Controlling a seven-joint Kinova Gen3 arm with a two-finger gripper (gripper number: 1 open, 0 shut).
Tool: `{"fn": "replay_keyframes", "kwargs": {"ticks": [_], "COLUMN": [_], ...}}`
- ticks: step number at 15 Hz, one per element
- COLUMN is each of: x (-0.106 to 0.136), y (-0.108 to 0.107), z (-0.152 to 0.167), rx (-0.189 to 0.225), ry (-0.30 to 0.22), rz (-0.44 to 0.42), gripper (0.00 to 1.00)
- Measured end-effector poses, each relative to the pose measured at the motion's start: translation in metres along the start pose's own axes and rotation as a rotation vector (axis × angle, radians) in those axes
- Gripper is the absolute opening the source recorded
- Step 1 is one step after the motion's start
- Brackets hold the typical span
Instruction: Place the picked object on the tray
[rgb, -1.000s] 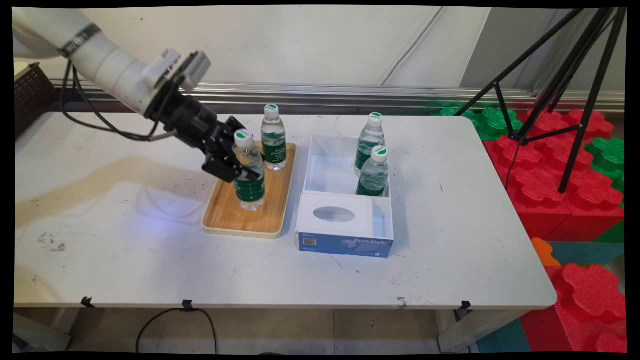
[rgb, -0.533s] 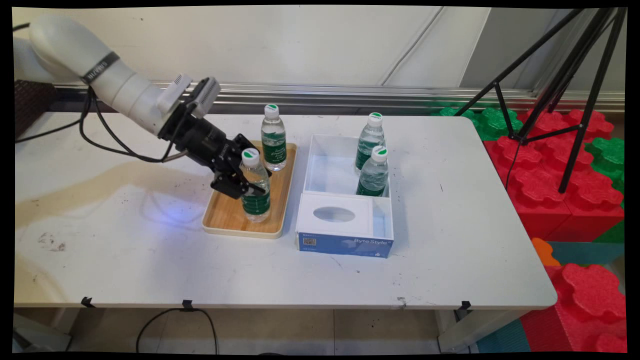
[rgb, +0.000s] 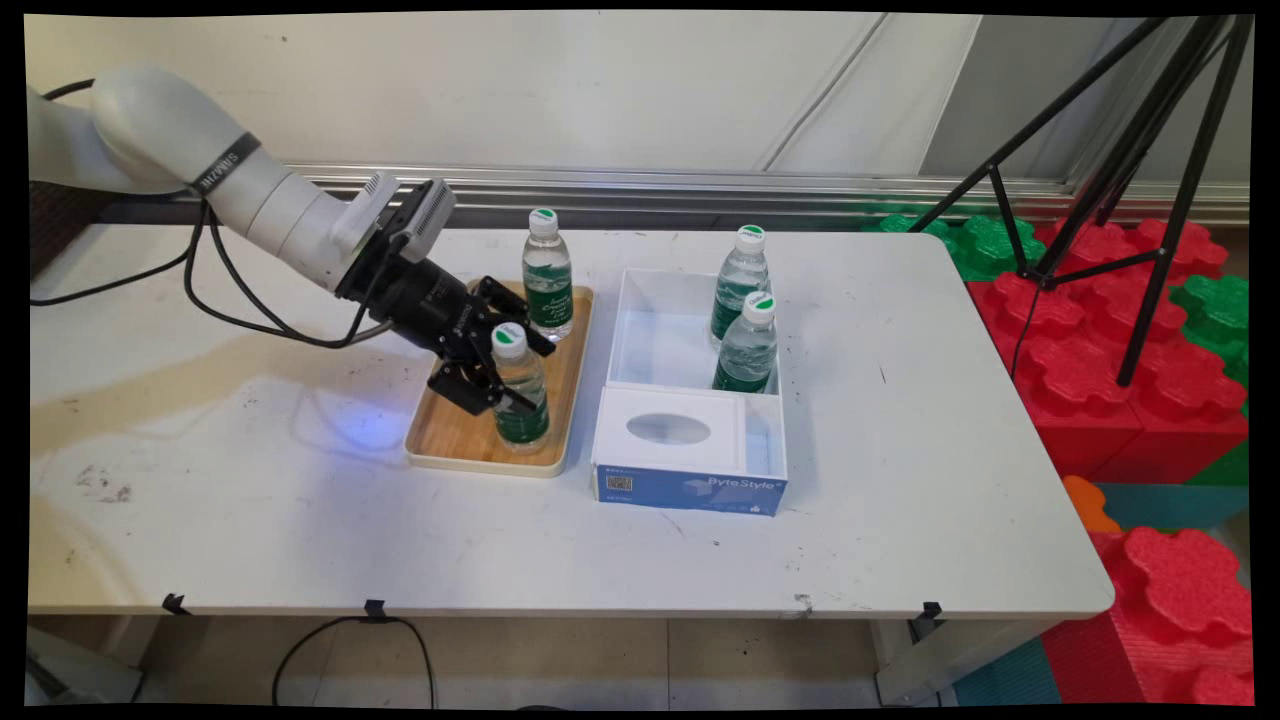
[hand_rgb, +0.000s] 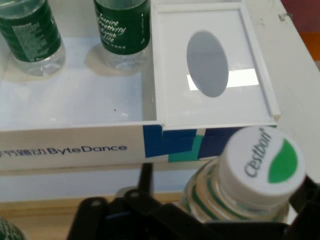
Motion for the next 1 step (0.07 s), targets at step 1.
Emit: {"fn": "replay_keyframes", "kwargs": {"ticks": [1], "x": [0.0009], "y": [-0.0001], "z": [0.0003], "rx": [0.002], "ry": [0.002], "rz": [0.005], "gripper": [1.00]}}
